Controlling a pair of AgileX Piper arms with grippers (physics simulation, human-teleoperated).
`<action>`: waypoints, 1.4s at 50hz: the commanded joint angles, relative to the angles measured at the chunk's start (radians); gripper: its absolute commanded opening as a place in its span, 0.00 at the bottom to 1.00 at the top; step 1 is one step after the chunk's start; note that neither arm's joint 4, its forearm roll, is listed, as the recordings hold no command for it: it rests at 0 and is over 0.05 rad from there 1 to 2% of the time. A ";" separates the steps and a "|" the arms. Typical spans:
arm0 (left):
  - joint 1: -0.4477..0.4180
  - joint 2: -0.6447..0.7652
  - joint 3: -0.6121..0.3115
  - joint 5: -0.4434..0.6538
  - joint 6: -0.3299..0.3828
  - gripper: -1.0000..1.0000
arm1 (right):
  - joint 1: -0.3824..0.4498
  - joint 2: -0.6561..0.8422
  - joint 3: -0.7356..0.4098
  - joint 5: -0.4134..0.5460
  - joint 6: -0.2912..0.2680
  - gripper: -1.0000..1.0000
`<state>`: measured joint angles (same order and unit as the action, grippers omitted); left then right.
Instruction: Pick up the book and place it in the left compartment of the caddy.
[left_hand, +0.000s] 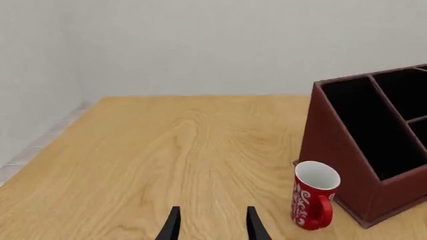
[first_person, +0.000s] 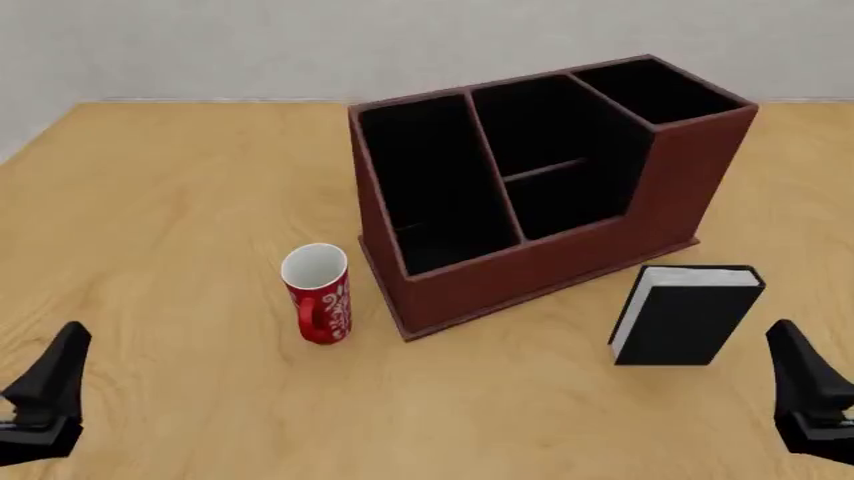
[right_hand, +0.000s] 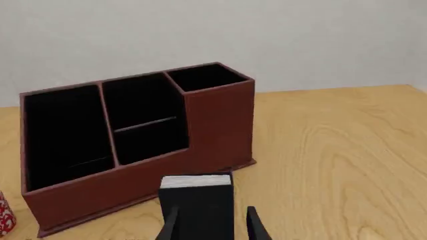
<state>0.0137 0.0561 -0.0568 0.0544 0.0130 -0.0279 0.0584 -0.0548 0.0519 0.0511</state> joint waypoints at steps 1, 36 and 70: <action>0.001 -0.051 0.036 -0.043 -0.016 1.00 | 0.040 -0.028 0.055 -0.067 -0.070 1.00; -0.047 -0.055 -0.088 0.039 0.009 1.00 | 0.124 -0.045 -0.102 0.114 -0.268 1.00; -0.054 -0.056 -0.118 0.047 -0.036 1.00 | 0.186 0.412 -0.596 0.566 -0.675 1.00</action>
<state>-0.0394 0.0003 -0.1652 0.0994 -0.0203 0.1339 0.3506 -0.5245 0.4790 -0.5188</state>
